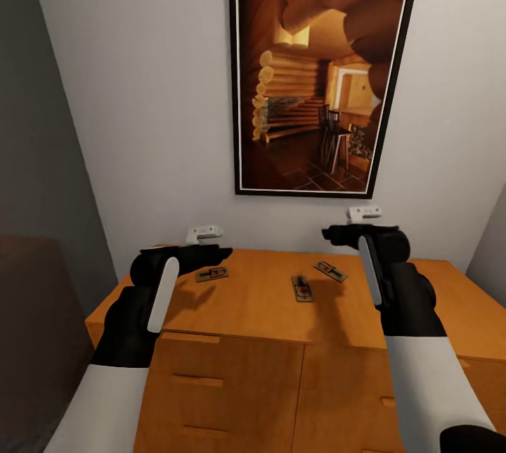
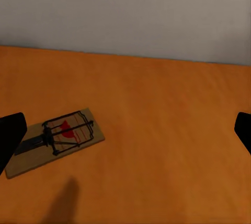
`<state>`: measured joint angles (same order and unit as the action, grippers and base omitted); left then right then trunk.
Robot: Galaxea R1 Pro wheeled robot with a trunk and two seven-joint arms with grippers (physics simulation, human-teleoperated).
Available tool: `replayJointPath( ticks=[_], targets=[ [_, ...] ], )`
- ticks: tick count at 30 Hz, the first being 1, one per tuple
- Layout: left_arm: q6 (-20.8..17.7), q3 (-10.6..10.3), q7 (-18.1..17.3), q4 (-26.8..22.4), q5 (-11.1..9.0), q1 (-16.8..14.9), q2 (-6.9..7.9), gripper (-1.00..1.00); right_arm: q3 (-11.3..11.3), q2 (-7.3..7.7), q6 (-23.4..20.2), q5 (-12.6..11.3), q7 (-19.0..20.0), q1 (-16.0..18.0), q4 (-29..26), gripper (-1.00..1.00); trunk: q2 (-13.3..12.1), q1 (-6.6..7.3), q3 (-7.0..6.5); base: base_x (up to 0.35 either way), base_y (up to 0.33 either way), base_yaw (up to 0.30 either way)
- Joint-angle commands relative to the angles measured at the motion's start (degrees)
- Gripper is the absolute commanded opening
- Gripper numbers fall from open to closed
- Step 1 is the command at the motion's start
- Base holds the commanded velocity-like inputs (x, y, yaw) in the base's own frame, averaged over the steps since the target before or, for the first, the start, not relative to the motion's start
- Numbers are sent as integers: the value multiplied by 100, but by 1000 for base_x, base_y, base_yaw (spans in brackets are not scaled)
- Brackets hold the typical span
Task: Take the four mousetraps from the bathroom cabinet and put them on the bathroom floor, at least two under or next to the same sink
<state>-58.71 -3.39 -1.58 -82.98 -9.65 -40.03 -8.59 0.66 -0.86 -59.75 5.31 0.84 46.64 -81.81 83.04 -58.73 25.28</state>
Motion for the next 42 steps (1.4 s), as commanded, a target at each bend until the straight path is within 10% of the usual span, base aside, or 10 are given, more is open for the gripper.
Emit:
replayJointPath(
  ticks=[1, 27, 42],
  targets=[
    [-25, 5, -17, -3, 2, -5, -2, 100, 4, 8, -25, 52, 34, 6, 29, 100, 4, 0, 7, 0, 0, 0],
    [-27, 5, -18, 8, -14, -5, -2, 100, -60, 50, -25, 16, 94, 12, -103, 100, 4, 0, 7, 0, 0, 0],
    [-27, 5, -18, 19, -13, -5, -2, 100, -344, -209, -25, -42, 136, 12, -14, 100, 4, 0, 7, 0, 0, 0]
  ],
)
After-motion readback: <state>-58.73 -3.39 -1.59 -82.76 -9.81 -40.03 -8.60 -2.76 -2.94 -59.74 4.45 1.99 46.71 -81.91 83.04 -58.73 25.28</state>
